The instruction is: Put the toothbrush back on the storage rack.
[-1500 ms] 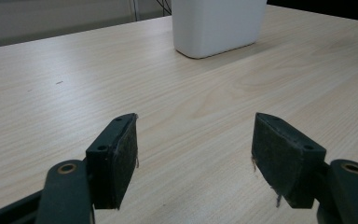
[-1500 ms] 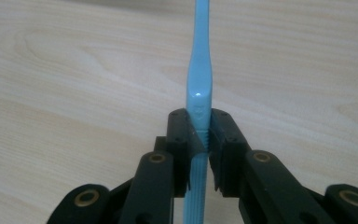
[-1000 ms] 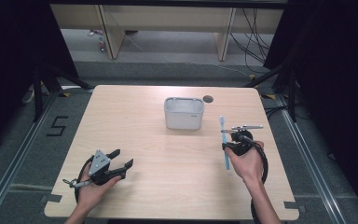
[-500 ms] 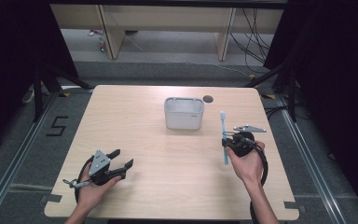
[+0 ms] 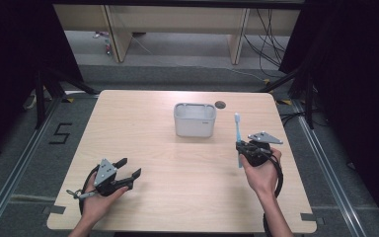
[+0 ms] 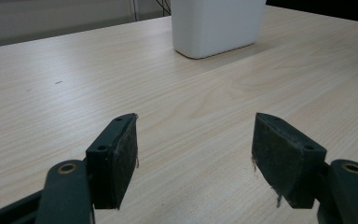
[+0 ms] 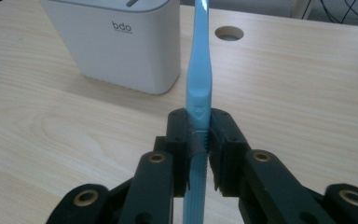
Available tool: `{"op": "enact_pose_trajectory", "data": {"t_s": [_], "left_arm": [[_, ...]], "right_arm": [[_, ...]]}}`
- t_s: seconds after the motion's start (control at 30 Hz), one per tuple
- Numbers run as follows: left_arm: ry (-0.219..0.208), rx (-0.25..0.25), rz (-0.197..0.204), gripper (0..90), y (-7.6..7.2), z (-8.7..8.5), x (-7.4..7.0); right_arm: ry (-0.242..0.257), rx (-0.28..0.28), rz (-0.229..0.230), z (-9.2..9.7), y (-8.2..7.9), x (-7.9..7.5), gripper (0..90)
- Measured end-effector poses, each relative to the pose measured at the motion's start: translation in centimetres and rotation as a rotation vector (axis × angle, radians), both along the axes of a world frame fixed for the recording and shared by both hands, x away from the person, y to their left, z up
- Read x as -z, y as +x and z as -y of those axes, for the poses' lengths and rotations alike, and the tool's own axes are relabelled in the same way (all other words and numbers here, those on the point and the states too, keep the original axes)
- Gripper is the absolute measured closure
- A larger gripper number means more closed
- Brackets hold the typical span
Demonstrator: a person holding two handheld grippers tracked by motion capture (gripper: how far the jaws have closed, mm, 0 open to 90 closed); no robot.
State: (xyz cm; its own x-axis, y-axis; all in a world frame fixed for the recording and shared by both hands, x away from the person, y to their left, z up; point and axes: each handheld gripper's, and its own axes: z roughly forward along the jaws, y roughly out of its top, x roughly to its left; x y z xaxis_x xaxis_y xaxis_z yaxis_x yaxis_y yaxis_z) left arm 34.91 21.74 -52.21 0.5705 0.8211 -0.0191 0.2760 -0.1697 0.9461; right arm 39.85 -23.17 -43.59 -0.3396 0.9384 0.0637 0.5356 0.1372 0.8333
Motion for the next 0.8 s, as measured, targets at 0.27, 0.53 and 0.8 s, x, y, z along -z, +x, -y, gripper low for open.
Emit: {"op": "enact_pose_trajectory", "data": {"t_s": [0.27,0.53,0.8], "left_arm": [[-0.007,0.004,0.007,31.1,0.0,0.1,0.1],[0.003,0.001,0.002,31.2,0.0,0.1,0.0],[0.001,-0.001,0.001,31.3,-0.1,0.1,0.0]], "right_arm": [[0.005,-0.010,0.042,-0.3,-0.1,0.1,78.9],[0.030,0.008,0.089,-0.9,-0.2,-0.1,79.0],[0.027,-0.009,0.141,-1.1,-0.1,-0.3,78.9]]}}
